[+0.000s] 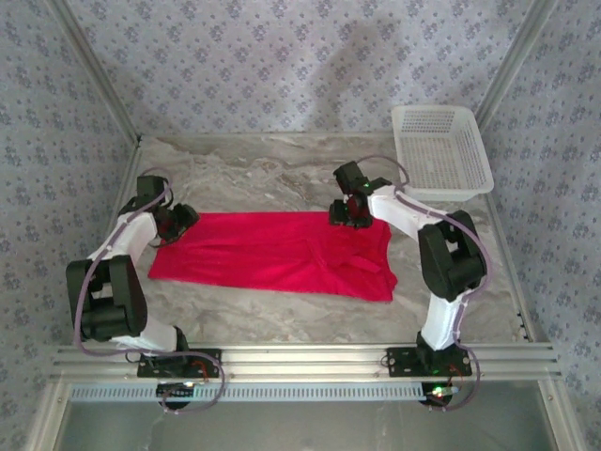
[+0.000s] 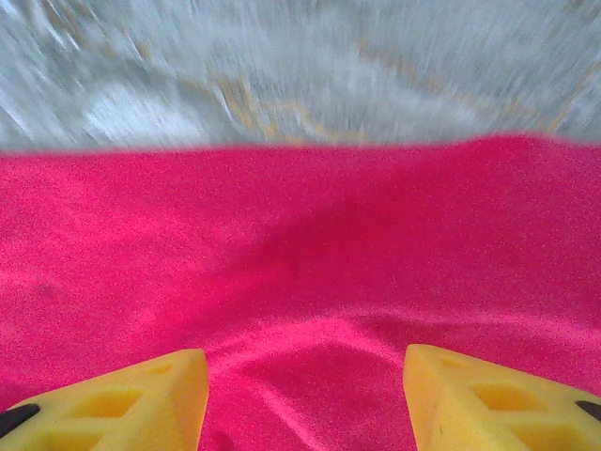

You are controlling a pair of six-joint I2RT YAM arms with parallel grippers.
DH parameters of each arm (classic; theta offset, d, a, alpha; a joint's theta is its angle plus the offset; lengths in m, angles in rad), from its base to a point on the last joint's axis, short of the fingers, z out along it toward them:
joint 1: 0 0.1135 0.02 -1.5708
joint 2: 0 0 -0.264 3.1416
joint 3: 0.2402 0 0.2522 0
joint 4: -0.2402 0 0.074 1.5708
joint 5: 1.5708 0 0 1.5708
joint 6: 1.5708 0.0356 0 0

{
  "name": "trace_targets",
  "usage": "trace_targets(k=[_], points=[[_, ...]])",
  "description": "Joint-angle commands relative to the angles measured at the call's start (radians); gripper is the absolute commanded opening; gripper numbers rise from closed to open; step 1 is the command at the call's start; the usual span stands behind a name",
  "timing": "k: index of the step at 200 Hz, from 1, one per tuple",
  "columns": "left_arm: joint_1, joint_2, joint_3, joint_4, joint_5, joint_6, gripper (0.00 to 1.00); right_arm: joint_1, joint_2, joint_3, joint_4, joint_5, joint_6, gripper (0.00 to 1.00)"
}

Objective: Fold the inside-out t-shirt

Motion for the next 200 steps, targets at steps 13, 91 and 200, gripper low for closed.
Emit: trace_targets(k=[13, 91, 200], points=[[-0.005, 0.006, 0.016, -0.002, 0.003, 0.018, 0.42, 0.037, -0.061, -0.066, -0.088, -0.026, -0.027, 0.6], [-0.004, 0.024, 0.04, -0.016, -0.005, 0.029, 0.42, 0.239, -0.297, -0.331, -0.129, -0.03, 0.149, 0.62], [-0.004, 0.015, 0.057, -0.016, 0.012, 0.021, 0.42, 0.126, -0.29, -0.194, -0.091, 0.013, 0.1, 0.66]])
